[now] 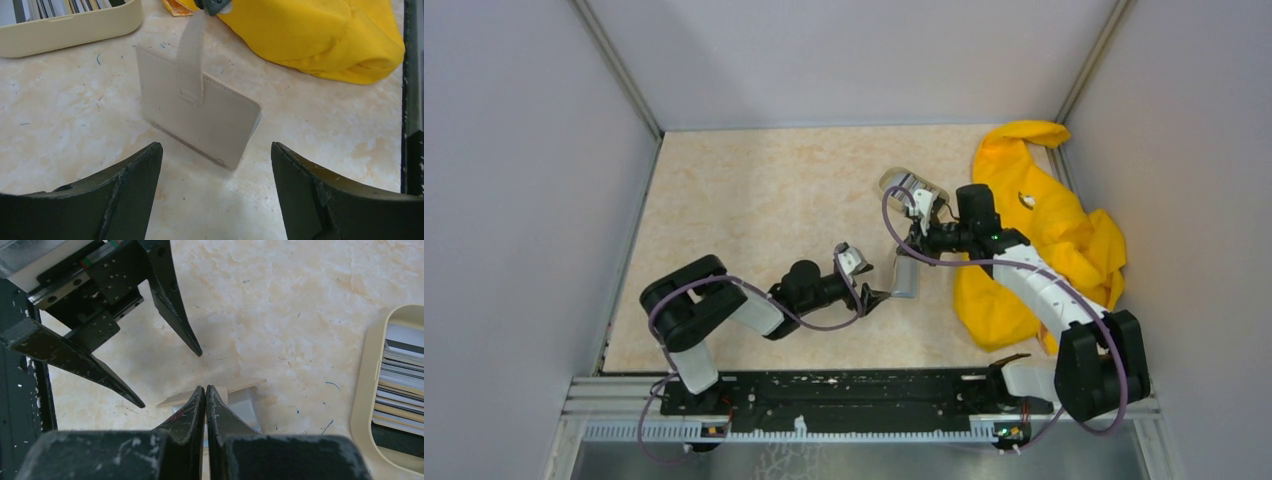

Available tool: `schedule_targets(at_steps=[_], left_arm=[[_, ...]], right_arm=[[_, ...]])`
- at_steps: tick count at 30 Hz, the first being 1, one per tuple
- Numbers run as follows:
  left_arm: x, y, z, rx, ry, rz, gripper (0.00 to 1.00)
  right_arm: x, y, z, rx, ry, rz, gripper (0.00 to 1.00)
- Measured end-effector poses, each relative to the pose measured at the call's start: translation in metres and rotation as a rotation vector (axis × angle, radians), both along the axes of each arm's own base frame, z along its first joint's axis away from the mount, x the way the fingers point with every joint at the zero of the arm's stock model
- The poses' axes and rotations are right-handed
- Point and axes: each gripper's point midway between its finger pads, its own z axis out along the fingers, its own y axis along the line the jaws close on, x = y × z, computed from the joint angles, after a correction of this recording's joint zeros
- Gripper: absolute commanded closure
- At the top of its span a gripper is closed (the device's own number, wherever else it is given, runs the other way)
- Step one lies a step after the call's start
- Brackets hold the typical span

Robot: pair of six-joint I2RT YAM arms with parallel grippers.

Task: Put the credit cards into the card holder
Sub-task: Open the card holder at the center of the board.

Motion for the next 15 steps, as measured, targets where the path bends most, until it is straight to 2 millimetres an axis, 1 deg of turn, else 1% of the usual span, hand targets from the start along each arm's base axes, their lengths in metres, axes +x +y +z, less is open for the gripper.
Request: schedule_targets(at_steps=[4,11,13,15], left_arm=[[0.010,-0.011,-0.003,-0.049,0.041,0.034,0.14],[0.006,-0.018,0.005,-0.107,0.048,0.090,0.10],[0.005,-0.019,0.004,-0.101,0.045,0.130,0.13],[0.008,-0.022,0.002,-0.086,0.045,0.182,0.19]], right_arm=[[0.000,0.000,-0.003,-0.002,0.008,0.004,1.00],[0.000,0.001,-0.007,-0.004,0.020,0.008,1.00],[0.000,0.002,-0.009,-0.007,0.028,0.010,1.00],[0.000,0.002,-0.011,-0.009,0.034,0.010,1.00]])
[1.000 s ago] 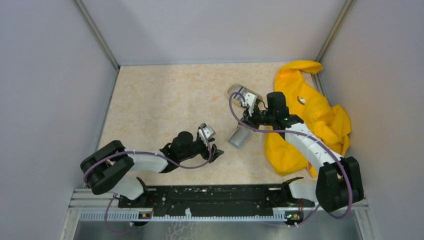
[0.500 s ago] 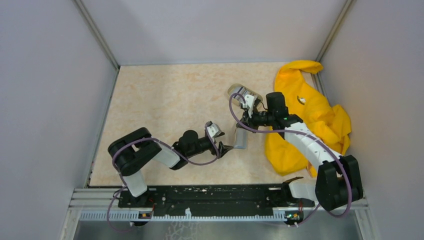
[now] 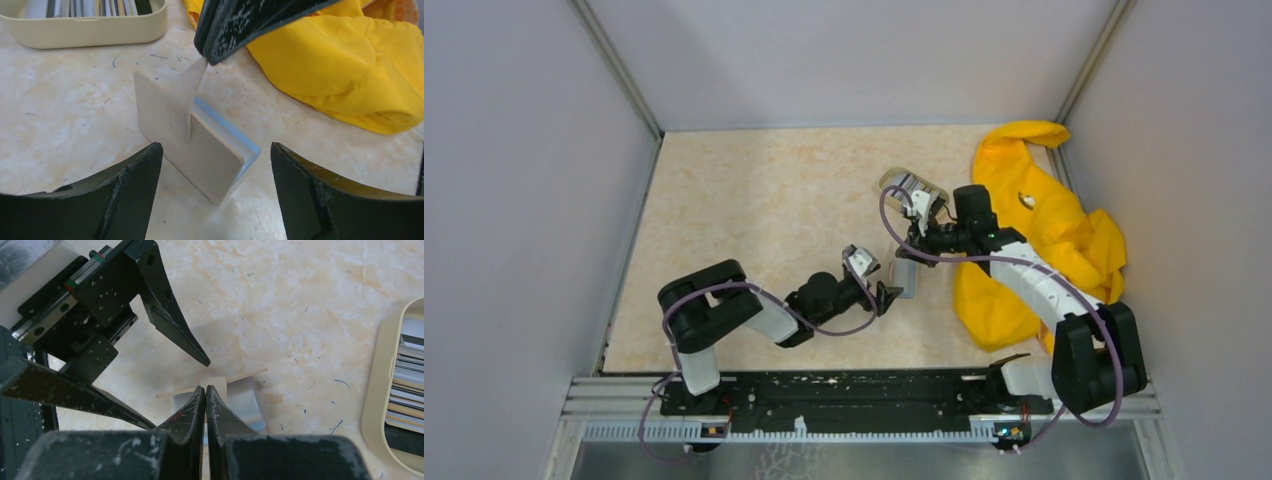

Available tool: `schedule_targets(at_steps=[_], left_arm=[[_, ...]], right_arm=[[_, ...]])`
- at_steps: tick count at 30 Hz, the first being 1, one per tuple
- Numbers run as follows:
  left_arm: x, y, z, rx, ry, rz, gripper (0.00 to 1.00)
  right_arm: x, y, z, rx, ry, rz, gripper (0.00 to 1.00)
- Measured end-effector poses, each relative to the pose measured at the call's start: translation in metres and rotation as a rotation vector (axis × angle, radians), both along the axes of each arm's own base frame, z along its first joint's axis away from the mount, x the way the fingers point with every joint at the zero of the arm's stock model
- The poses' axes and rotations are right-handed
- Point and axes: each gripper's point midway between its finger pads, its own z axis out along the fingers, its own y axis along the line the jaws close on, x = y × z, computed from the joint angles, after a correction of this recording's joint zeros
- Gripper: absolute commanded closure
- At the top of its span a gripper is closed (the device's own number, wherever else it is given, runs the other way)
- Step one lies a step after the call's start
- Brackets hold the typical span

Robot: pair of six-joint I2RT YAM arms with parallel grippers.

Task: Put the credit cards into the card holder
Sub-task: Open the card holder at the center of the board.

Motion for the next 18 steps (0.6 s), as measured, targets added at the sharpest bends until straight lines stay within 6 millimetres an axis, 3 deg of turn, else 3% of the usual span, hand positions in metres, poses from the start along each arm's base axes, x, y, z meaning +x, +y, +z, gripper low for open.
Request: schedule_targets(at_steps=[4,8,10,12,18], left_arm=[[0.015,-0.007,0.002,0.021,0.009,0.114,0.46],[0.028,0.002,-0.004,0.054,0.019,0.218,0.78],[0.031,0.007,-0.008,0.071,0.022,0.245,0.89],[0.032,0.010,-0.011,0.090,0.022,0.258,0.94],[0.017,0.022,-0.008,0.142,0.023,0.169,0.95]], right_arm=[[0.000,0.000,-0.001,-0.001,0.003,0.001,1.00],[0.000,0.000,-0.001,-0.001,0.003,0.001,1.00],[0.000,0.000,-0.001,-0.001,0.003,0.001,1.00],[0.000,0.000,-0.001,-0.001,0.003,0.001,0.89],[0.000,-0.001,0.002,-0.007,-0.025,0.009,0.40]])
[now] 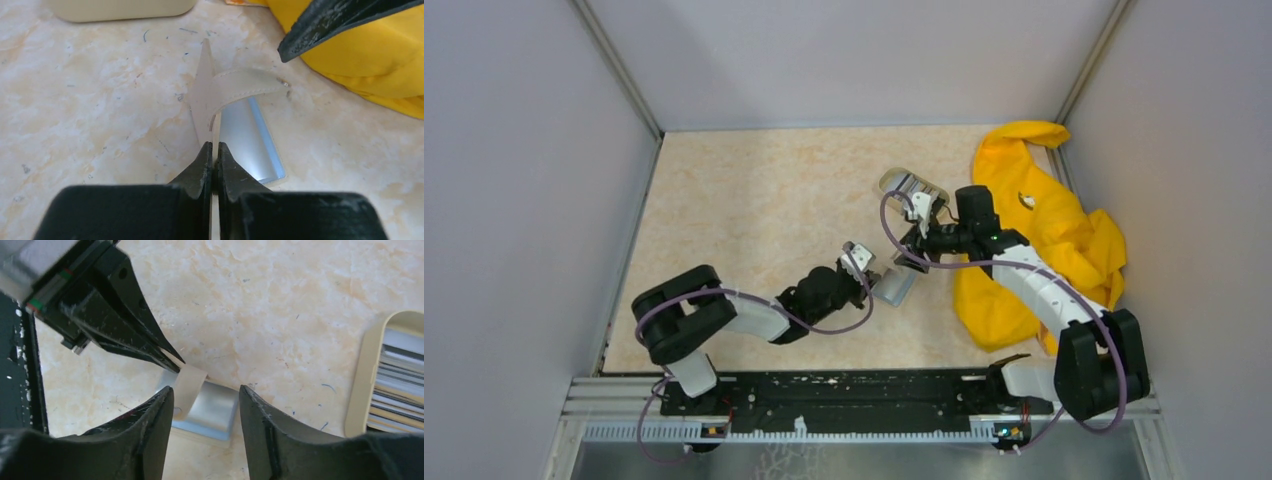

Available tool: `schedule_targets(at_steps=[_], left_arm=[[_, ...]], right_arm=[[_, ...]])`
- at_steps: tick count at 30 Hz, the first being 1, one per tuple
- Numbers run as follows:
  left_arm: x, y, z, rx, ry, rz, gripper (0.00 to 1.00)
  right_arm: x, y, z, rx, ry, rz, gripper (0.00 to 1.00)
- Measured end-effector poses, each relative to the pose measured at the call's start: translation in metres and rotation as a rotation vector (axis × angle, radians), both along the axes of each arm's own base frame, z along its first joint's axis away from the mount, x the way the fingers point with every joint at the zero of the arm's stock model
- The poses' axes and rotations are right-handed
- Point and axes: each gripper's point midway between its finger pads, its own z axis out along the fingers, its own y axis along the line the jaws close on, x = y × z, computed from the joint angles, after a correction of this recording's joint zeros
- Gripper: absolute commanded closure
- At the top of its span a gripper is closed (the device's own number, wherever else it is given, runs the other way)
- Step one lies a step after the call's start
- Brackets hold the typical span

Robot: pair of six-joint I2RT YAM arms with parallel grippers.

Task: Put the credit cards into the card holder
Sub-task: Open the card holder at the center of the board.

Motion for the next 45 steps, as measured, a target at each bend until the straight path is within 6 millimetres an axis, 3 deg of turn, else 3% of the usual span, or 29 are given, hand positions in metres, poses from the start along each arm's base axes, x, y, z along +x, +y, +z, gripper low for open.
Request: schedule_targets(at_steps=[2,6,8,11,14,20,22,26,31,34,35,38,41,45], left_arm=[[-0.005,0.001,0.008,-0.006,0.018,-0.081,0.94],[-0.003,0.011,0.023,-0.040,0.063,-0.228,0.94],[-0.005,0.018,0.020,-0.041,0.100,-0.298,0.95],[-0.013,0.025,0.008,-0.011,0.174,-0.399,0.95],[-0.027,0.014,0.005,0.016,0.219,-0.537,0.96],[-0.043,-0.002,0.007,0.024,0.249,-0.733,0.96],[-0.046,-0.002,0.006,0.023,0.256,-0.758,0.96],[-0.047,-0.001,0.004,0.017,0.277,-0.790,0.95],[-0.039,0.002,0.007,-0.016,0.290,-0.785,0.95],[-0.034,0.005,0.010,-0.049,0.296,-0.783,0.95],[-0.033,0.005,0.010,-0.057,0.301,-0.784,0.95],[-0.032,0.005,0.008,-0.071,0.315,-0.789,0.91],[-0.033,0.005,0.006,-0.077,0.333,-0.789,0.78],[-0.024,0.005,0.004,-0.082,0.346,-0.719,0.54]], right_arm=[[-0.002,-0.001,0.006,-0.002,-0.053,0.020,0.30],[-0.018,-0.004,0.013,-0.011,-0.168,0.110,0.22],[-0.027,-0.004,0.010,-0.024,-0.213,0.182,0.20],[-0.038,-0.005,-0.001,-0.040,-0.226,0.257,0.09],[-0.040,-0.005,-0.013,-0.052,-0.203,0.269,0.02],[-0.038,-0.001,-0.038,-0.096,-0.151,0.273,0.03],[-0.042,0.002,-0.045,-0.112,-0.140,0.286,0.09],[-0.049,0.008,-0.059,-0.145,-0.106,0.323,0.34],[-0.052,0.008,-0.069,-0.173,-0.061,0.345,0.21],[-0.053,0.006,-0.070,-0.186,-0.059,0.358,0.25],[-0.054,0.005,-0.070,-0.187,-0.060,0.361,0.31],[-0.055,0.005,-0.071,-0.191,-0.057,0.365,0.69],[-0.055,0.005,-0.072,-0.192,-0.035,0.360,1.00],[-0.049,0.007,-0.073,-0.194,0.017,0.321,1.00]])
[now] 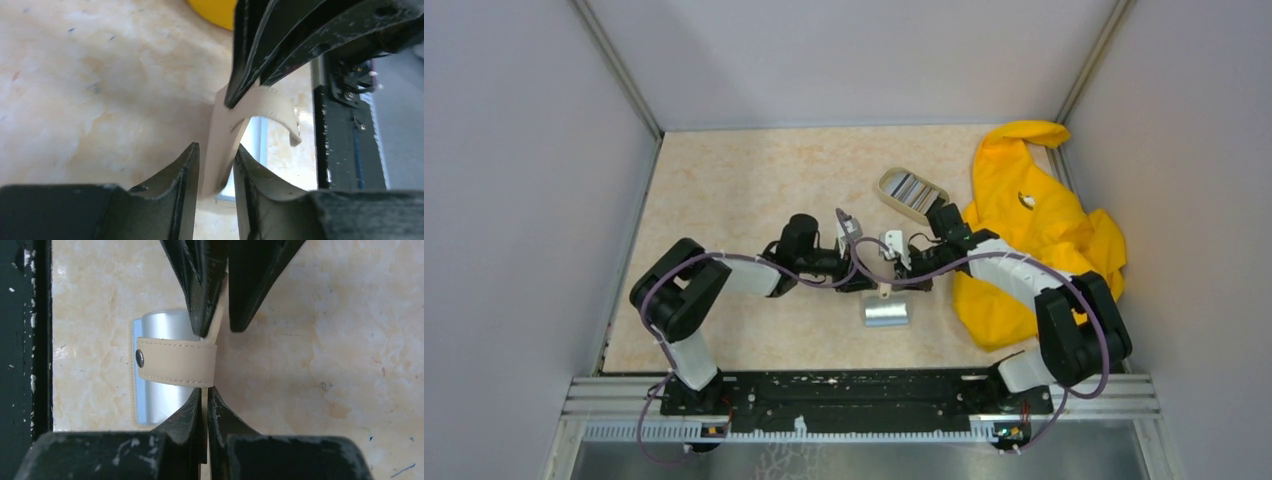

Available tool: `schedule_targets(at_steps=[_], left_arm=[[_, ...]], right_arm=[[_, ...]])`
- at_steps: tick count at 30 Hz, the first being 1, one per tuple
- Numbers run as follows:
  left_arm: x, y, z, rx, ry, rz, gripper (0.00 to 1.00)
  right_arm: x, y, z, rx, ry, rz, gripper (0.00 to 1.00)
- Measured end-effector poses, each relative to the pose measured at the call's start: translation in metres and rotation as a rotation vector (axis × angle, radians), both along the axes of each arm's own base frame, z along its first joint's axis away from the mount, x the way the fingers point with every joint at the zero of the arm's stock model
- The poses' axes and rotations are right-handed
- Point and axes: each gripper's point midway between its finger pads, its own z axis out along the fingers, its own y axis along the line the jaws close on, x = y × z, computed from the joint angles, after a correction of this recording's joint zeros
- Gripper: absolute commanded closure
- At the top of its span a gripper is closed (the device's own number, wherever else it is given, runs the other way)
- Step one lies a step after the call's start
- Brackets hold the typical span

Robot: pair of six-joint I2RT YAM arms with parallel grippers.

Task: Put the credit cards into the card holder
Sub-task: Open the card holder at the center of the board.

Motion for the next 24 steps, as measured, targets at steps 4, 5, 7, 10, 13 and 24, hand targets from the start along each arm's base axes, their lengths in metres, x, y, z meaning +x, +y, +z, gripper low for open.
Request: schedule_targets(at_steps=[4,5,7,10,13,24], left_arm=[[0.014,0.018,-0.005,0.014,-0.023,0.191,0.36],[0.014,0.027,-0.006,0.010,-0.031,0.248,0.33],[0.011,0.042,-0.006,-0.003,-0.041,0.330,0.29],[0.009,0.055,-0.001,-0.042,-0.015,0.428,0.27],[0.009,0.059,0.004,-0.088,0.044,0.482,0.30],[-0.019,0.043,0.000,-0.139,0.342,0.515,0.43]], right_arm=[[0.009,-0.002,-0.005,-0.031,0.051,-0.110,1.00],[0.014,-0.003,-0.007,-0.048,0.068,-0.159,1.00],[0.020,-0.005,-0.011,-0.067,0.084,-0.206,1.00],[0.033,-0.008,-0.018,-0.109,0.114,-0.299,0.96],[0.046,-0.012,-0.025,-0.153,0.137,-0.385,0.78],[0.071,-0.036,-0.032,-0.244,0.095,-0.596,0.30]])
